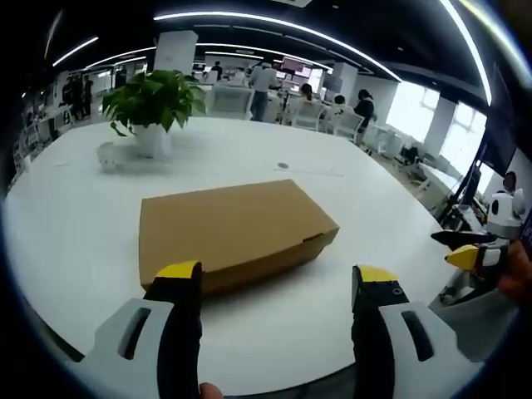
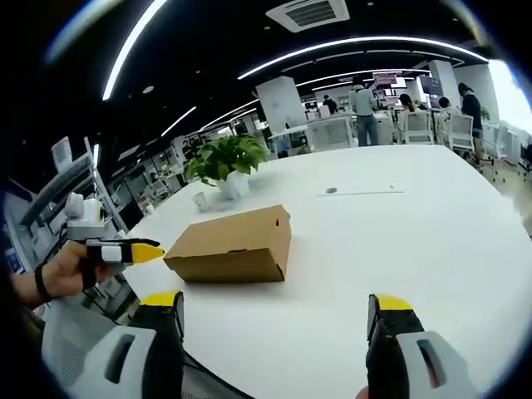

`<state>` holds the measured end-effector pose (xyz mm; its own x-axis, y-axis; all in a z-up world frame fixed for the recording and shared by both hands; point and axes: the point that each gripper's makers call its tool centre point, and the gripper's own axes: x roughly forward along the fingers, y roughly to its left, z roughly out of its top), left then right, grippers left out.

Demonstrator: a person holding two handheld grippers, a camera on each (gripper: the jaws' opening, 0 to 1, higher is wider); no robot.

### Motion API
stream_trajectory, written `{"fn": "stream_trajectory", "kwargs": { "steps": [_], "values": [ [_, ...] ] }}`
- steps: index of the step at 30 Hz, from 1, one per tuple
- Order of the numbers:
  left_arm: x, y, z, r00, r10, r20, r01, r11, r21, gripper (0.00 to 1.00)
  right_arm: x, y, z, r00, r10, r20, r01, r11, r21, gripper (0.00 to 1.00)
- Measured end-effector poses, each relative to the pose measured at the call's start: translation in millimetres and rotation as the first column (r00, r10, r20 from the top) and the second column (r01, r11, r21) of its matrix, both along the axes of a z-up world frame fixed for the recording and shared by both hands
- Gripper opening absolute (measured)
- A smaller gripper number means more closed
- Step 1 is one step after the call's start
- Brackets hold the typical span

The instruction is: Operate the shoe box by opening the lid, removing the specified soft item, and placing it in the target area until the item is outside and the box remains undamaged.

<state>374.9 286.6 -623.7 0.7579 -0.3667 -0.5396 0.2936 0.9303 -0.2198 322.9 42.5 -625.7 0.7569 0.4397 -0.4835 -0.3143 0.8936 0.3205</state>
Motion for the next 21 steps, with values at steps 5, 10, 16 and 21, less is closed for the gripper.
{"fn": "stream_trajectory", "kwargs": {
  "steps": [5, 10, 16, 21],
  "values": [
    [-0.1, 0.7, 0.7, 1.000, 0.006, 0.001, -0.006, 1.000, -0.004, 0.72, -0.6, 0.3, -1.1, 1.000, 0.003, -0.003, -0.003, 1.000, -0.003, 0.91],
    [0.1, 1.2, 1.2, 1.000, 0.010, 0.002, -0.010, 1.000, -0.007, 0.72, -0.6, 0.0, -1.9, 1.000, 0.004, -0.005, -0.004, 1.000, -0.004, 0.91],
    [-0.4, 0.6, 1.4, 1.000, 0.008, 0.002, -0.008, 1.000, -0.007, 0.72, -0.7, -0.3, -1.4, 1.000, 0.002, -0.004, -0.002, 1.000, -0.002, 0.90],
    [-1.0, 0.4, 2.1, 1.000, 0.008, 0.002, -0.008, 1.000, -0.009, 0.72, -0.8, 0.0, -2.2, 1.000, 0.007, -0.008, -0.007, 1.000, -0.004, 0.90]
  ]
}}
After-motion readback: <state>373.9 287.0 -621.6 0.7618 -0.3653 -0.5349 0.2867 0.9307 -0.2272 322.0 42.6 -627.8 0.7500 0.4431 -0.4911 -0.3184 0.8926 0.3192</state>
